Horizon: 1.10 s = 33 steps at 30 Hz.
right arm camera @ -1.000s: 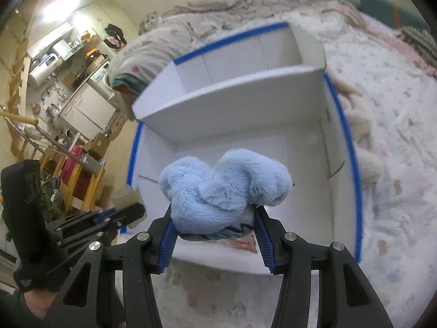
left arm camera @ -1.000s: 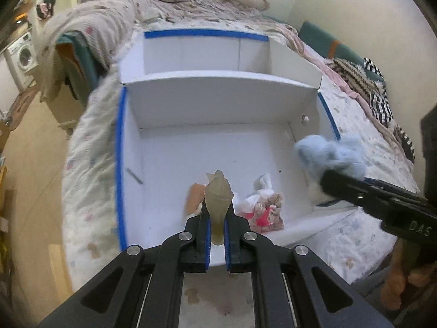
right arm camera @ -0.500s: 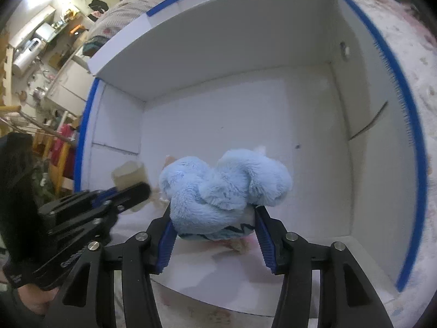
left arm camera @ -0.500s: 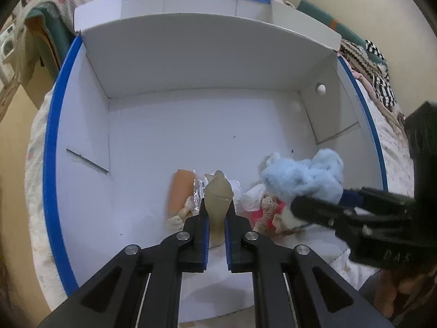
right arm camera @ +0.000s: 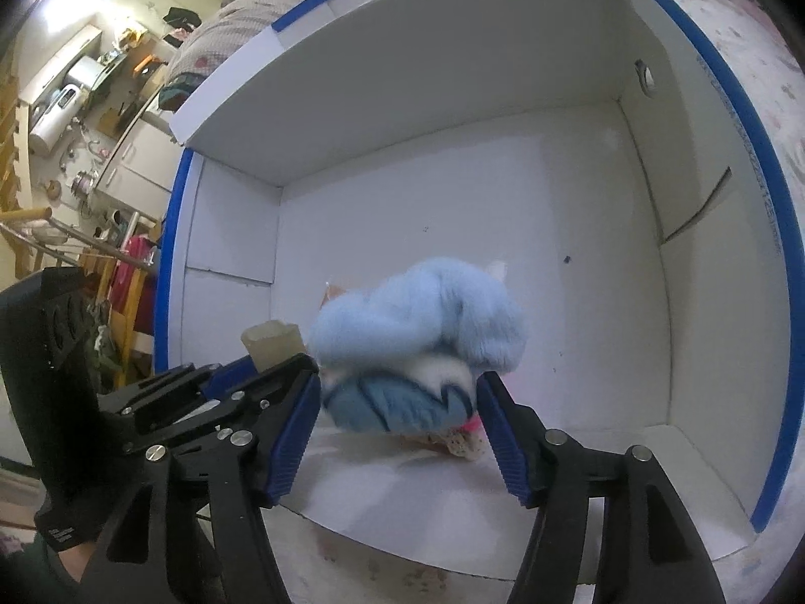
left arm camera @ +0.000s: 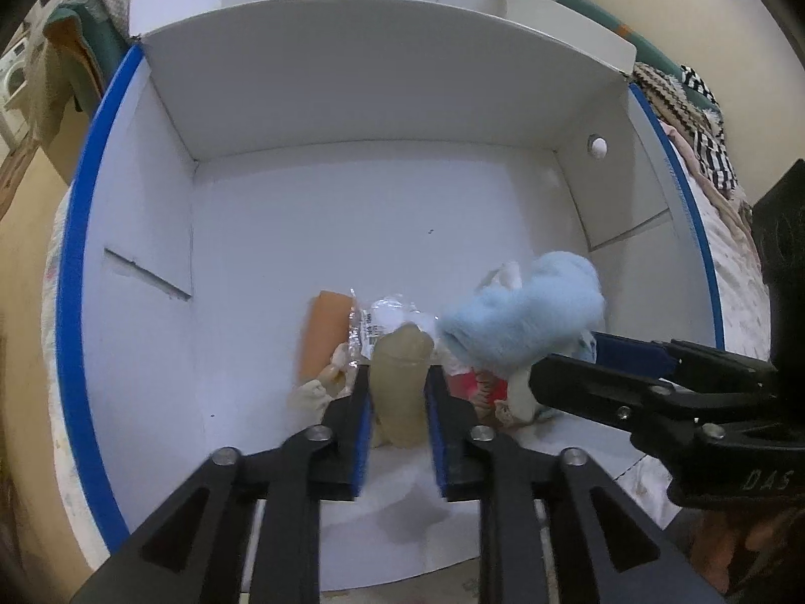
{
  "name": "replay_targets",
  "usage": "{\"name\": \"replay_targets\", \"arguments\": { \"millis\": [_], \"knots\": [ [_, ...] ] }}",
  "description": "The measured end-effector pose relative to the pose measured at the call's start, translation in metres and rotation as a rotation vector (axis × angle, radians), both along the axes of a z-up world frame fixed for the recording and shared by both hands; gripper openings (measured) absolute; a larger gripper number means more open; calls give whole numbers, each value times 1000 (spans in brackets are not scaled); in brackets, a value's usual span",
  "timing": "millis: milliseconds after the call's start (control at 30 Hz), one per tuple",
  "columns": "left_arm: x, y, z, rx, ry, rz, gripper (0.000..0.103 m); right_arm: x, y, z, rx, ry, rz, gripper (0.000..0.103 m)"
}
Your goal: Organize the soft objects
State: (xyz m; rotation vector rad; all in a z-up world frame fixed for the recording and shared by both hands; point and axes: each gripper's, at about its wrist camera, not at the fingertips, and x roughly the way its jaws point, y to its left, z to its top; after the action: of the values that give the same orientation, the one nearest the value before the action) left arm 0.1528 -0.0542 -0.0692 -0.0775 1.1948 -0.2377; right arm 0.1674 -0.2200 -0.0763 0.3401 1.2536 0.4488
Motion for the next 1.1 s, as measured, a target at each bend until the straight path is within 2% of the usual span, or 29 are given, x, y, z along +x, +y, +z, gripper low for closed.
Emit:
{"name": "replay_targets", "arguments": {
  "millis": [33, 100, 167, 267, 333, 400, 500, 600, 667, 800, 933, 1100],
  "knots": [
    [0, 1, 2, 2, -8, 8, 31, 0, -1, 0, 0, 2, -5, 68],
    [-2, 5, 6, -1, -24, 20, 57, 0, -4, 0, 4, 4, -16, 70],
    [-3, 7, 11, 5, -47, 36, 65, 0, -7, 1, 14, 3, -33, 76],
    [-3, 9, 14, 7, -53, 41, 66, 0, -16, 4, 32, -2, -71, 78],
    [-4, 10, 16, 20, -58, 53, 66, -1, -20, 6, 41, -4, -95, 84],
    [-7, 13, 19, 38, -66, 64, 70, -3, -23, 9, 43, -15, -103, 96],
    [-13, 19, 26, 38, -79, 83, 72, -9, -24, 17, 15, -56, -112, 103],
    [-21, 31, 36, 27, -98, 112, 75, -17, -27, 27, -19, -97, -136, 103],
    [-29, 37, 43, 48, -116, 124, 80, -23, -30, 33, -36, -130, -148, 103],
    [-51, 47, 52, 93, -160, 147, 83, -39, -26, 45, -138, -218, -125, 103],
    [-68, 54, 55, 142, -172, 175, 84, -56, -25, 53, -194, -275, -127, 103],
    [-91, 65, 67, 134, -226, 205, 84, -82, -23, 62, -219, -344, -139, 103]
  ]
}}
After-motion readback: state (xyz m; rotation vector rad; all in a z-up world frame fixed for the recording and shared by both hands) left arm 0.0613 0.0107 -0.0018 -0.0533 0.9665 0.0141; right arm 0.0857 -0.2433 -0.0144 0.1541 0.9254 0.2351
